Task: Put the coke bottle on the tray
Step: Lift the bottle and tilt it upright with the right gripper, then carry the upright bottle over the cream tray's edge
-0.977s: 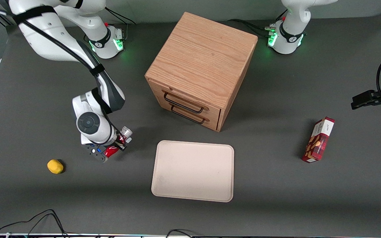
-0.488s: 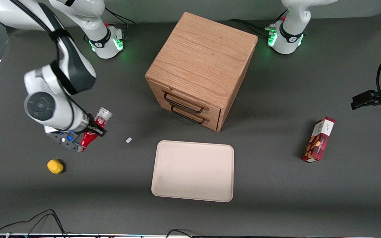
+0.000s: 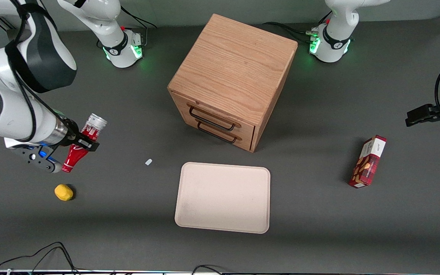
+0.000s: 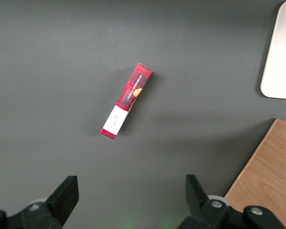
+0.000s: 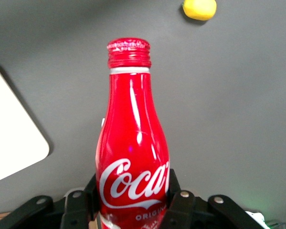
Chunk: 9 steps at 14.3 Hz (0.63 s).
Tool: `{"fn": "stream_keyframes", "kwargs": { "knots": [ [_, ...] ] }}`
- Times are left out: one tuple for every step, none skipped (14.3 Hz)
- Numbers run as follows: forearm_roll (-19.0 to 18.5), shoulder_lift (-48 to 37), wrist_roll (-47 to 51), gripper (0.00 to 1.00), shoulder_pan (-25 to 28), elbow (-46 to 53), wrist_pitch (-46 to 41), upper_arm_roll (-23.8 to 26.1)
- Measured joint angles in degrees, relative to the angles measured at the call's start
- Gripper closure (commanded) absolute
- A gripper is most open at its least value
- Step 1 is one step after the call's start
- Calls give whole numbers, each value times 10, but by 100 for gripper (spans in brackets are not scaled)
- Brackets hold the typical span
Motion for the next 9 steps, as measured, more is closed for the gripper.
{"fn": "stream_keyframes", "kwargs": {
  "knots": [
    [0,15,-1,100,9,17,-1,0],
    [0,35,-1,100,24,37,-1,-2],
    [0,58,-1,100,47,59,-1,-12],
    [0,85,-1,100,81,87,0,-33],
    [0,113,-1,100,126,117,2,-67],
    [0,141,-1,100,172,146,11,-104],
    [0,171,-1,100,216,172,32,-135],
    [0,199,-1,100,250,190,65,-154],
    [0,224,0,100,271,201,99,-162]
  ]
}}
